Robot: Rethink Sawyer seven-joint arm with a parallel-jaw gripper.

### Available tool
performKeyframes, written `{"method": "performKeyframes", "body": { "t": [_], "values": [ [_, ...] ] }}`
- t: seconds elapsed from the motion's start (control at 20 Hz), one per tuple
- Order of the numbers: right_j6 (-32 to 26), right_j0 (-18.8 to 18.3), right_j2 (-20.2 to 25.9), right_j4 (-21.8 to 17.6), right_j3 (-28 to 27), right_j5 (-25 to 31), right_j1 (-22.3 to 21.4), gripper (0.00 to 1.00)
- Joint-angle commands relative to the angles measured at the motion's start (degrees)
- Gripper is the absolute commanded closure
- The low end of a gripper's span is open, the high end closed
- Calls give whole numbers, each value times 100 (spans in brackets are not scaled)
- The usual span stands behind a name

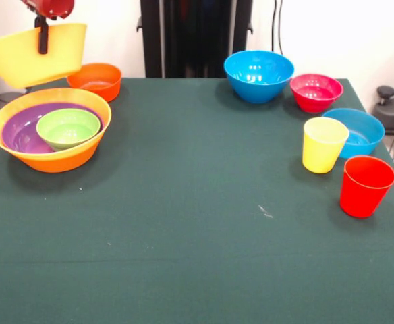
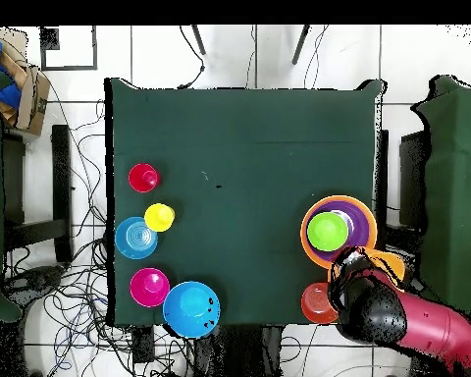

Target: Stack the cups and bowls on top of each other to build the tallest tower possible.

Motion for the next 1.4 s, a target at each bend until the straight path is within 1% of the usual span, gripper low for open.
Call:
{"method": "performKeyframes", "body": {
  "t": [0.05, 0.35, 1.3, 1.35, 1.4],
  "values": [
    [-307, 307, 374, -334, -216, -111, 133, 100],
    [-174, 464, 217, -382, -271, -202, 155, 100],
    [-110, 596, 58, -463, -335, -366, 244, 100],
    [-116, 567, 93, -422, -309, -366, 240, 0],
    [-114, 547, 115, -412, -296, -395, 237, 0]
  ]
}}
